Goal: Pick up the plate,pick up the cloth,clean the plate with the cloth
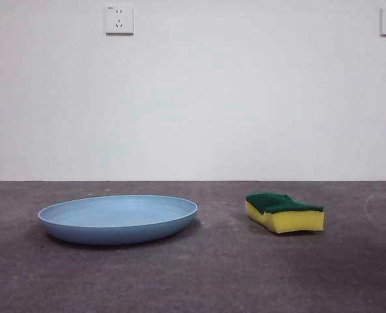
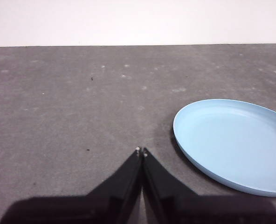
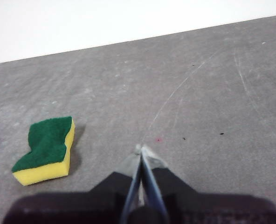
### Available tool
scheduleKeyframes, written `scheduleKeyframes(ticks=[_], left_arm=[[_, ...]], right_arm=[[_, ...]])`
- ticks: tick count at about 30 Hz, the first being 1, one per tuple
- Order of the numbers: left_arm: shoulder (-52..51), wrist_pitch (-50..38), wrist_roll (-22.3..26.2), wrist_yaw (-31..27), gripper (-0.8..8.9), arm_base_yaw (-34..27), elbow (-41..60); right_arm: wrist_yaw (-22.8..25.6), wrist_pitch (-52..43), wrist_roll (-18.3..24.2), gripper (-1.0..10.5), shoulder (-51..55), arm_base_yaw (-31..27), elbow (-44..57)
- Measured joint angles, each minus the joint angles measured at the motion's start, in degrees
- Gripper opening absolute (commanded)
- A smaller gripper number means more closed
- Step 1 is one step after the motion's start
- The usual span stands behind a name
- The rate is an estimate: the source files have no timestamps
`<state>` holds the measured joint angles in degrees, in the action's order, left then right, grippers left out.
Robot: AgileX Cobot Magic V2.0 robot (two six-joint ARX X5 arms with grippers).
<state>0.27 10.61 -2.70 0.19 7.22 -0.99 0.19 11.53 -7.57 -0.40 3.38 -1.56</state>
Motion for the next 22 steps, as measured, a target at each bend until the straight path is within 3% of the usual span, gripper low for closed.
scheduleKeyframes(ticks=[6, 12, 16, 22], left_arm=[[0.0, -0.37, -0.68, 0.04, -0.04, 0.0, 0.0], [0.0, -0.11, -6.45, 0.31, -0.05, 0.0, -0.15], [0.46, 1.44, -9.73, 1.03, -0.05, 0.0, -2.64], [5.79, 1.99, -10.86, 1.27, -0.06, 0.0, -11.17]], right_arm=[[-0.22, 0.0, -1.05, 0.0, 0.0, 0.0, 0.0], [-0.37, 0.5, -7.21, -0.1, -0.13, 0.0, -1.4], [-3.26, 0.31, -9.46, -0.1, -2.12, 0.0, -6.73], [-5.86, 1.33, -10.1, -0.1, -11.56, 0.0, -17.97]])
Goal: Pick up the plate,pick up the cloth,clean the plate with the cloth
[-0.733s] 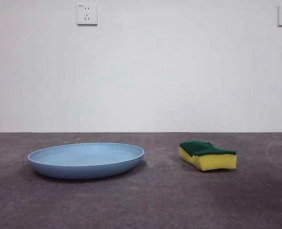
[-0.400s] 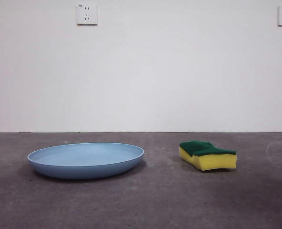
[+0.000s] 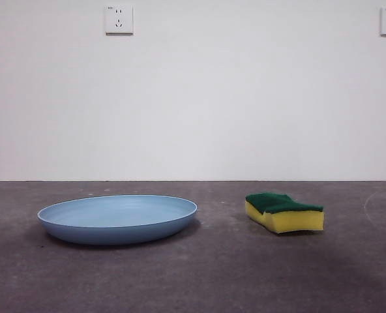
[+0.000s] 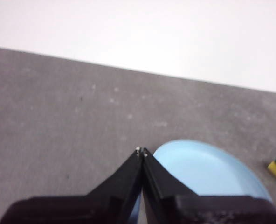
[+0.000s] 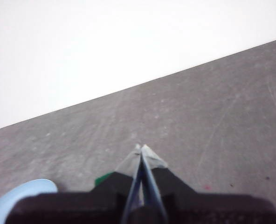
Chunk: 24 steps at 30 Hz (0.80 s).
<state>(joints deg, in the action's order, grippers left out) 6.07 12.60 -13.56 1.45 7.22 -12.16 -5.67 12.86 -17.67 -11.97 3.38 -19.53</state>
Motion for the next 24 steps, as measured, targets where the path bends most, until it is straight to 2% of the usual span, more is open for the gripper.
scheduleKeyframes(ticks=[4, 9, 13, 20, 21, 22, 24], left_arm=[[7.19, 0.22, 0.0, 0.44, -0.05, 0.0, -6.67], [18.03, 1.99, 1.25, 2.99, -0.05, 0.0, -16.2], [28.04, 7.32, 3.13, 7.43, -0.05, 0.0, -25.55], [42.71, 18.93, 6.34, 12.92, 0.08, 0.0, -38.77], [44.5, 20.35, 6.73, 13.2, 0.56, 0.0, -40.33], [45.92, 21.14, 7.06, 13.4, 1.42, 0.0, -41.42], [48.81, 22.32, 7.61, 13.6, 3.93, 0.0, -43.45]], right_arm=[[-1.92, 2.86, 0.61, -0.1, -9.29, 0.0, -9.42], [-6.27, 9.38, 3.89, -0.1, -21.16, 0.0, -21.31], [-8.81, 15.72, 5.95, 0.0, -30.97, 0.02, -30.93], [-15.19, 22.4, 10.36, 0.3, -42.23, 0.02, -40.24], [-15.32, 23.02, 10.71, 1.0, -43.39, 0.02, -40.81], [-15.34, 23.26, 10.91, 1.7, -44.22, 0.02, -41.0], [-15.34, 23.63, 11.13, 3.4, -45.57, 0.02, -41.0]])
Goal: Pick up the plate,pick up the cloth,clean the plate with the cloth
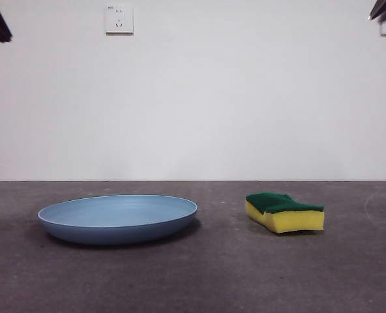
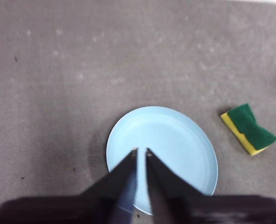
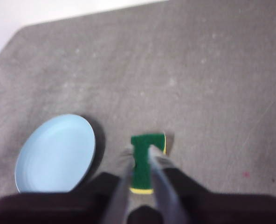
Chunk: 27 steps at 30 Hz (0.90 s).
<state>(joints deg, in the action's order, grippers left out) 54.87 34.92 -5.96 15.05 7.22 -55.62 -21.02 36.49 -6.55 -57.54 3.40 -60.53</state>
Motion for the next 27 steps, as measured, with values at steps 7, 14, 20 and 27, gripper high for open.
scheduleKeyframes(ticks=[7, 14, 20, 27], left_arm=[[6.49, -1.46, 0.42, 0.15, 4.7, 0.2, -1.07], [23.3, -3.43, 0.42, 0.15, 4.67, 1.2, -4.79], [36.87, -4.11, 0.44, 0.11, 4.67, 1.27, -8.68], [44.22, -5.07, 0.42, 0.09, 4.67, 3.08, -8.68]], right_arm=[[0.0, 0.31, 0.15, 4.7, -1.09, 0.0, 0.0], [0.0, 0.33, 0.15, 4.7, -1.09, 0.0, 0.0], [0.0, 0.7, 0.15, 4.7, -1.09, 0.0, 0.0], [0.0, 1.51, 0.15, 4.7, -1.09, 0.0, 0.0]])
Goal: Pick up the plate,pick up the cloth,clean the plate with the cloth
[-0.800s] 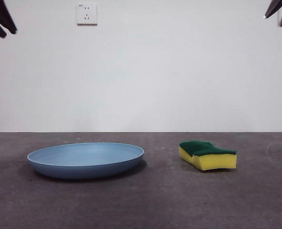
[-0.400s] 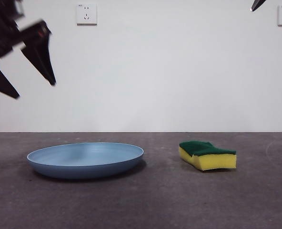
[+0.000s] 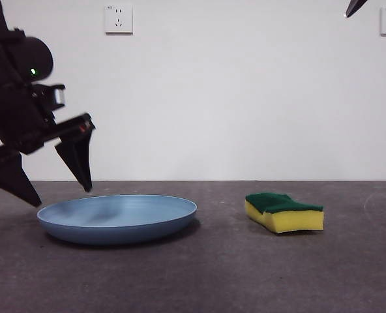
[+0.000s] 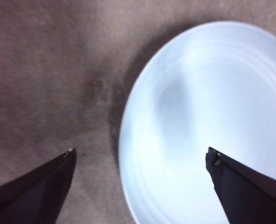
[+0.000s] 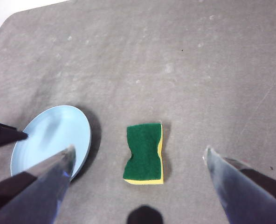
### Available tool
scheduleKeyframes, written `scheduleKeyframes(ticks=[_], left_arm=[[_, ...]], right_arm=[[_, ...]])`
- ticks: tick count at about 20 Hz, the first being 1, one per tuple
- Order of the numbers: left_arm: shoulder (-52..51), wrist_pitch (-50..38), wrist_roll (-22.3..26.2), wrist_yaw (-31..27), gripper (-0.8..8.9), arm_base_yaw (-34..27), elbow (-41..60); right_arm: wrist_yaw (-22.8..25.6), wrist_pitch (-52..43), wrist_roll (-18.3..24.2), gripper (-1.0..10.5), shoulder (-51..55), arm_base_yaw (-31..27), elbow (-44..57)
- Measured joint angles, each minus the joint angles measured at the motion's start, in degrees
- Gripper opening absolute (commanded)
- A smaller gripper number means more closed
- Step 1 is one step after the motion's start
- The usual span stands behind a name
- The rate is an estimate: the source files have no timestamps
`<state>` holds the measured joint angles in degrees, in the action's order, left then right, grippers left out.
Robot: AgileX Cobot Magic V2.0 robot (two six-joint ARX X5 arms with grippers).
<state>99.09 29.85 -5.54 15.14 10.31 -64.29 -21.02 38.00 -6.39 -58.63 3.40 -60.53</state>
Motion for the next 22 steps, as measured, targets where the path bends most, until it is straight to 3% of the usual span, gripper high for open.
scheduleKeyframes(ticks=[3, 4, 7, 8, 18, 22], left_arm=[[2.21, 0.0, 0.0, -0.81, 4.6, 1.38, 0.0], [2.47, 0.02, 0.02, -1.81, 3.91, 1.84, 0.0], [2.45, 0.0, 0.15, -4.17, 0.2, 2.82, 0.0], [2.45, -0.13, 0.42, -4.26, -0.11, 2.91, 0.0], [2.4, -0.63, 0.55, -4.04, -0.09, 2.99, -0.24], [0.55, 0.98, 0.72, -4.09, -0.09, 2.99, -0.22]], right_arm=[[0.0, 0.15, 0.0, 4.7, 0.0, 0.0, 0.0], [0.0, 0.24, 0.0, 4.7, 0.0, 0.0, 0.0], [0.0, 0.76, 0.0, 4.7, 0.0, 0.0, 0.0], [0.0, 1.33, 0.0, 4.7, 0.0, 0.0, 0.0], [-0.02, 4.74, 0.0, 4.7, 0.0, 0.24, 0.0], [-2.47, 4.68, 0.96, 4.7, -0.09, 2.89, 0.0]])
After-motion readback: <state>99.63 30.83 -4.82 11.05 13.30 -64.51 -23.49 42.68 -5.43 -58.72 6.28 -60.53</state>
